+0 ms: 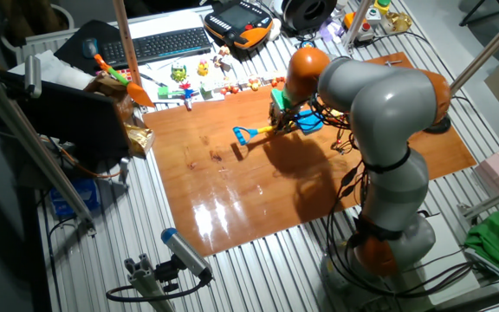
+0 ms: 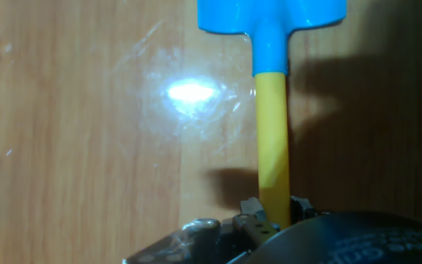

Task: Use a shovel to scoop up an object

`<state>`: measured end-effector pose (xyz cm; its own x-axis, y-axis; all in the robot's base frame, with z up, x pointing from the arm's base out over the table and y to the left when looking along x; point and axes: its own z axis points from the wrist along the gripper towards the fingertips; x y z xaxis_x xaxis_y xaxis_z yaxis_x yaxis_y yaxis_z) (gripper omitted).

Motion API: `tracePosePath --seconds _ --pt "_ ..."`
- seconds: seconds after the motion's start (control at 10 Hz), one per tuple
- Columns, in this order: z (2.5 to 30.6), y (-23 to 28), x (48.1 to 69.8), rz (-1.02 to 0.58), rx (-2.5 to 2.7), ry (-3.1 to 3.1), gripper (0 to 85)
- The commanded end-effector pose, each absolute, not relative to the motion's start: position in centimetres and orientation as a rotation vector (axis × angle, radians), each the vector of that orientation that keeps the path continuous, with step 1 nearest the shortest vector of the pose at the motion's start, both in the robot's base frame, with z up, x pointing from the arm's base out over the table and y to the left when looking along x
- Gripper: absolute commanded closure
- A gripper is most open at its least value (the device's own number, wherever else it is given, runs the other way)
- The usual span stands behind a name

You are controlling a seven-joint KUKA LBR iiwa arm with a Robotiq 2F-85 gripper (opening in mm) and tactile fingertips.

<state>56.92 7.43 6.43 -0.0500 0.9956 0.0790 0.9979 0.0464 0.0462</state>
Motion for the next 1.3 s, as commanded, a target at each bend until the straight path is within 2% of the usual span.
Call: tracePosePath --seconds 0.0,0.2,1.2 --pt "6.4 7.4 56.9 -0.097 -2.216 -2.166 84.3" --pt "6.4 7.4 56.9 -0.044 -2.275 -2.147 84.3" --pt "6.2 2.7 56.8 -0.153 -2.134 -2.196 84.3"
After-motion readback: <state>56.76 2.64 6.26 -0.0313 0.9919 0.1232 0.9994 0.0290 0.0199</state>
